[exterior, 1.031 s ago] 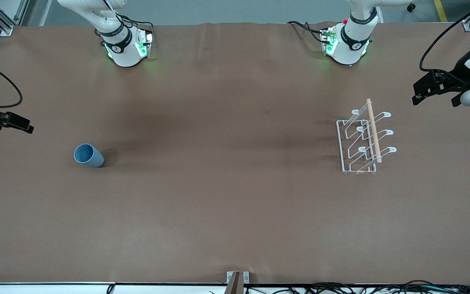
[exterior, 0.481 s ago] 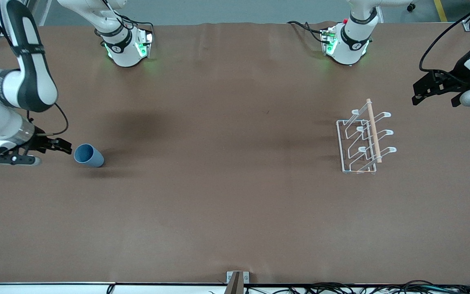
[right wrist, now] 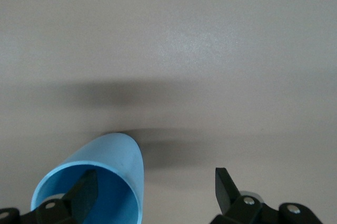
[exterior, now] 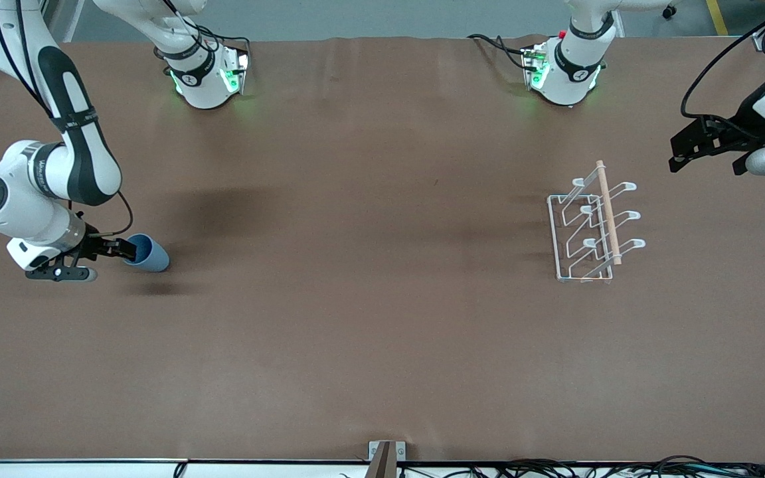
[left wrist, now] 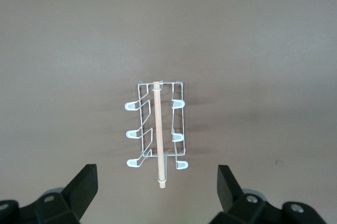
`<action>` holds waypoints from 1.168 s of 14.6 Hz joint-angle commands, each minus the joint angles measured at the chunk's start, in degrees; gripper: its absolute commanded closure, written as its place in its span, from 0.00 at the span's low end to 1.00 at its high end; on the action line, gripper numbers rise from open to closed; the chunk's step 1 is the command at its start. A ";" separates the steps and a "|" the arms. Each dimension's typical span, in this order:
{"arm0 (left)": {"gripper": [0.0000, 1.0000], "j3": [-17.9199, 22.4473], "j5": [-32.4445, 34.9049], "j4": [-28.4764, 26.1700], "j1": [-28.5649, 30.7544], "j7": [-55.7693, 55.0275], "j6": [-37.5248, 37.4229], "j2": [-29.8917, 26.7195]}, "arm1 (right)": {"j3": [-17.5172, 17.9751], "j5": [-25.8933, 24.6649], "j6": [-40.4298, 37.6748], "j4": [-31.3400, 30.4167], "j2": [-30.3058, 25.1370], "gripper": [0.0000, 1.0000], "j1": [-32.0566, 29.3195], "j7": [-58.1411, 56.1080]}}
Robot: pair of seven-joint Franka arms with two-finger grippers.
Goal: Hang cup on cup holder
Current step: 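Reach the right gripper down to the light blue cup, then close the right gripper on the blue cup's rim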
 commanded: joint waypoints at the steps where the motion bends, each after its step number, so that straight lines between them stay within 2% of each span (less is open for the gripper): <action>1: 0.00 0.04 0.38 1.10 -0.10 0.72 -0.16 0.54 | 0.67 0.85 1.44 -1.05 -0.13 0.14 -1.01 -1.22; 4: 0.00 0.04 0.38 1.10 -0.10 0.72 -0.16 0.54 | 0.76 1.02 1.44 -2.10 0.05 0.32 -0.93 -1.22; 7: 0.00 0.04 0.38 1.02 -0.19 0.72 -0.16 0.54 | 0.84 3.91 1.44 -2.45 0.22 0.42 -0.75 -1.22; 10: 0.00 0.04 0.38 1.02 -0.28 0.37 -0.16 0.54 | 0.84 4.19 1.44 -2.37 0.22 0.53 -0.57 -1.22; 12: 0.00 0.04 0.38 1.01 -0.10 0.37 -0.16 0.54 | 0.84 4.19 1.44 -2.28 0.22 0.70 -0.57 -1.22; 14: 0.00 0.04 0.38 1.02 -0.19 0.37 -0.16 0.54 | 0.84 4.80 1.44 -2.10 0.22 0.93 -0.66 -1.13; 15: 0.00 0.04 0.38 1.10 -0.19 0.37 -0.16 0.54 | 0.84 6.20 1.36 -2.02 0.22 0.99 -0.75 -1.22; 17: 0.00 0.04 0.38 1.10 -0.28 0.81 -0.16 0.54 | 0.93 6.65 0.83 -1.75 0.22 1.00 -0.49 -1.22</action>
